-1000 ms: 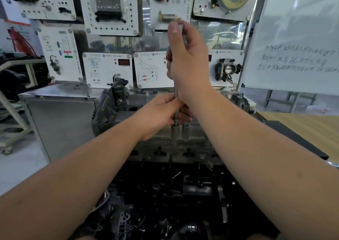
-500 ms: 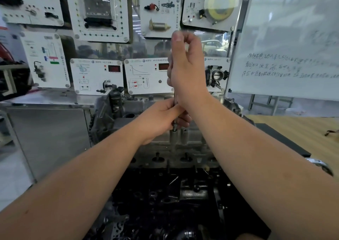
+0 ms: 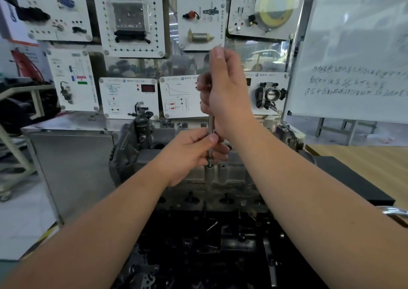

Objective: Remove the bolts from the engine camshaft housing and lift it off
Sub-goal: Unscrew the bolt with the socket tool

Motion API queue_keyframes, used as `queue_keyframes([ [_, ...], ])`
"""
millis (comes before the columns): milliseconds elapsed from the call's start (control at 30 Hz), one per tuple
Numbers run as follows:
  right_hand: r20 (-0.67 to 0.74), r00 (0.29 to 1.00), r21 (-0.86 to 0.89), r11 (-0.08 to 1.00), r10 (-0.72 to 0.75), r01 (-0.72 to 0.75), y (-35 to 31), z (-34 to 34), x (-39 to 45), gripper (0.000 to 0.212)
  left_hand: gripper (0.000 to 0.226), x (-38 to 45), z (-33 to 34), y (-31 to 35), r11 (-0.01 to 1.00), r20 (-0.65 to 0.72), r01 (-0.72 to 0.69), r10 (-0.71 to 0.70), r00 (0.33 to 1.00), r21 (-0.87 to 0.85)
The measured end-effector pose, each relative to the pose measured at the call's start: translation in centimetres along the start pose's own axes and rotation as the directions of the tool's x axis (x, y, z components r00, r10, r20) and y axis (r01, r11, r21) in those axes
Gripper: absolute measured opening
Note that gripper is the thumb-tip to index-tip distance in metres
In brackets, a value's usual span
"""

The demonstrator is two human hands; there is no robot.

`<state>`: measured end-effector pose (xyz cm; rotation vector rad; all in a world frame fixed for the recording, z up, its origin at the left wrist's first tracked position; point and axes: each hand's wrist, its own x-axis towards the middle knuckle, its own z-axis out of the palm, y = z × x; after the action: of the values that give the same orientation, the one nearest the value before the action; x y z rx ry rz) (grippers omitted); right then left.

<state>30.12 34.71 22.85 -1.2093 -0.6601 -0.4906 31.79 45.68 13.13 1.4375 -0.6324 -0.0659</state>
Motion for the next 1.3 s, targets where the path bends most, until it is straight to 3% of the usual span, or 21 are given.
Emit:
queue_keyframes([
  [100, -0.053, 0.995, -0.096, 0.992, -0.086, 0.080, -0.2, 0.1, 0.0, 0.016, 0.019, 0.0, 0.2, 0.0, 0.998, -0.029, -0.028, 0.029, 0.999, 0.050],
  [200, -0.034, 0.999, -0.015, 1.000, 0.015, -0.016, -0.5, 0.2, 0.3, 0.031, 0.016, 0.2, 0.3, 0.0, 0.992, -0.057, -0.038, 0.045, 0.997, 0.122],
  [300, -0.012, 0.997, 0.068, 0.995, 0.073, -0.072, -0.4, 0.4, 0.3, 0.036, 0.018, 0.0, 0.3, 0.1, 0.999, -0.033, -0.021, 0.022, 0.999, 0.040],
  [433, -0.075, 0.997, -0.042, 0.999, -0.024, 0.021, -0.5, 0.5, 0.1, 0.020, 0.031, -0.5, 0.1, 0.1, 1.000, 0.007, -0.021, 0.021, 1.000, 0.020],
  [567, -0.112, 0.993, -0.090, 0.996, -0.024, 0.014, -1.1, 0.5, 0.3, 0.020, 0.022, -0.4, 0.3, -0.2, 0.998, -0.054, -0.055, 0.056, 0.997, 0.008],
  [667, -0.050, 0.997, -0.019, 0.998, 0.054, -0.055, -1.3, 0.8, 0.5, 0.030, 0.012, -0.2, 0.2, -0.5, 0.996, -0.095, -0.088, 0.088, 0.992, 0.004],
  [767, -0.035, 0.999, -0.002, 0.999, 0.039, -0.039, -0.8, 1.1, 0.4, 0.032, 0.021, -0.1, 0.6, -0.4, 0.996, -0.103, -0.086, 0.090, 0.991, 0.034],
  [900, -0.043, 0.994, -0.115, 0.989, -0.103, 0.098, -0.2, 1.2, 0.2, 0.013, 0.040, -0.2, 0.7, -0.6, 0.991, -0.103, -0.066, 0.079, 0.992, 0.117],
  [1000, -0.073, 0.991, -0.158, 0.982, -0.113, 0.100, -0.4, 1.2, 0.0, 0.011, 0.041, -0.3, 0.6, -0.5, 0.994, -0.094, -0.055, 0.064, 0.993, 0.095],
  [1300, -0.050, 0.996, -0.196, 0.979, -0.068, 0.057, -0.6, 1.9, 0.2, 0.034, 0.032, -0.5, 0.8, -0.5, 0.995, -0.149, -0.051, 0.063, 0.987, 0.088],
])
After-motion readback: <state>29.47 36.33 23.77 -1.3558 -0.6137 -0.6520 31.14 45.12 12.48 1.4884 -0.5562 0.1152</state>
